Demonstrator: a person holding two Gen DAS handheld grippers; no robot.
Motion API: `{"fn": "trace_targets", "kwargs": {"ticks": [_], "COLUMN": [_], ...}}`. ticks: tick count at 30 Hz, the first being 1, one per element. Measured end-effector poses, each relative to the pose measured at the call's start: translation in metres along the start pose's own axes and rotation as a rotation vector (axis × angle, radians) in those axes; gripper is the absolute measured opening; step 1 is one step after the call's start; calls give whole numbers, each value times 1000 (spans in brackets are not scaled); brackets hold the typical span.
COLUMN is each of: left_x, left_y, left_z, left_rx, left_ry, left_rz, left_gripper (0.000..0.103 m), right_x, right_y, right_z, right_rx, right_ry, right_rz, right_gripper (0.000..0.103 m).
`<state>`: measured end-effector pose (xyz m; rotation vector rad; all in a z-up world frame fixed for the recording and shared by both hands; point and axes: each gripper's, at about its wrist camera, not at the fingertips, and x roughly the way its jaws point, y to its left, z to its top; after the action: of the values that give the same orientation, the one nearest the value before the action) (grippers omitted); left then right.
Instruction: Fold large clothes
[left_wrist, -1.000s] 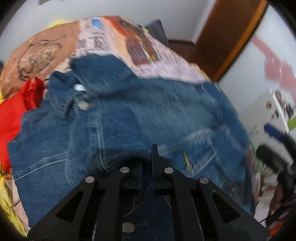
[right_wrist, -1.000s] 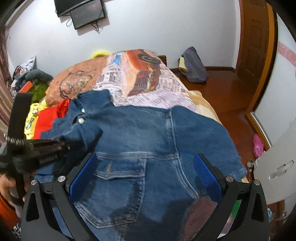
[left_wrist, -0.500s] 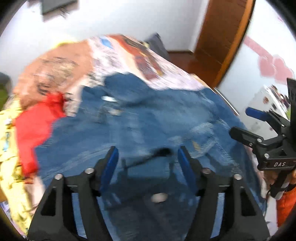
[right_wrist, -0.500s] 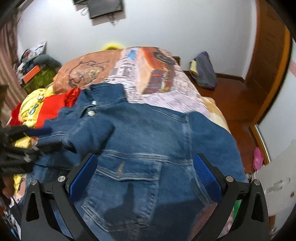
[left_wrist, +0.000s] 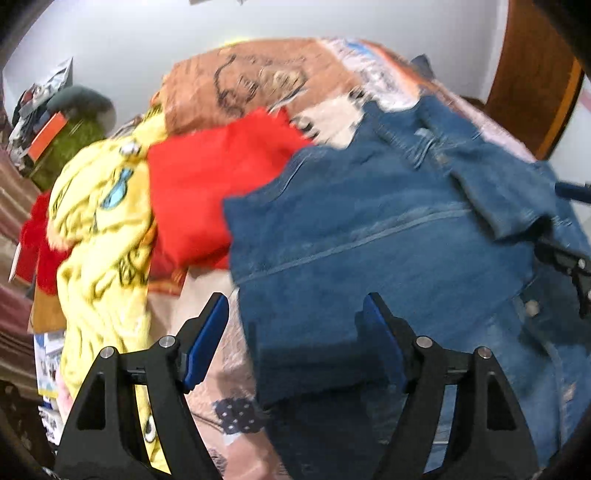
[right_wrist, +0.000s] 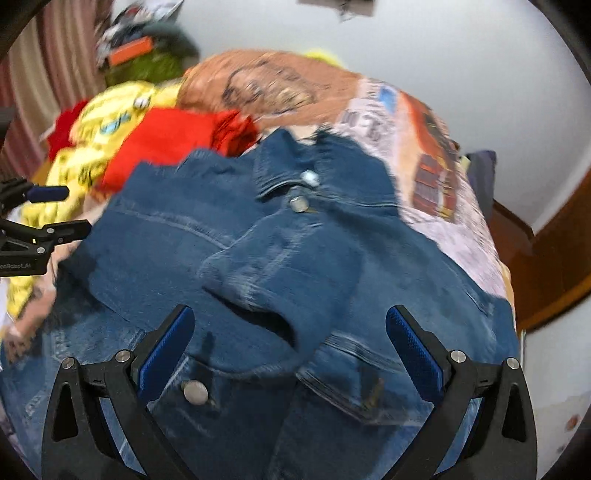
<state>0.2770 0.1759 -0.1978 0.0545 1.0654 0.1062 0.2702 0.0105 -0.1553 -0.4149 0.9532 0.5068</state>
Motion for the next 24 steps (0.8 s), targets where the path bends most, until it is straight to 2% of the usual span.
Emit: {"fn": "trace_targets", "kwargs": {"ticks": [2, 4, 7, 8, 10, 12, 18, 24], "left_x": [11, 23, 38, 41, 45, 45, 33, 6], "left_y": [4, 9, 13, 11, 10, 9, 6, 9], "left_z": [-8, -15, -22, -23, -26, -27, -20, -1], "left_rx": [-8, -22, -42, -45, -51, -51, -23, -59], "left_ry": [22, 50, 85, 92, 93, 90, 75, 7], "left_rz": [3, 2, -15, -15, -16, -3, 29, 14], "left_gripper": [74, 74, 74, 75, 76, 79, 78, 79], "right_x": [14, 23, 33, 35, 36, 33, 7, -33], "right_y": [8, 12, 13, 11, 8, 6, -16, -63], "right_z": [4, 7, 11, 11, 13, 13, 13, 16], "right_rx": [-40, -66, -84, -80, -70, -62, 12, 193], "right_ry": [31, 49, 68, 70, 69, 58, -37, -156], "right_rz": [-25, -52, -70, -68, -51, -52, -38, 79], "right_gripper": [101, 95, 77, 67, 58, 43, 26, 21]}}
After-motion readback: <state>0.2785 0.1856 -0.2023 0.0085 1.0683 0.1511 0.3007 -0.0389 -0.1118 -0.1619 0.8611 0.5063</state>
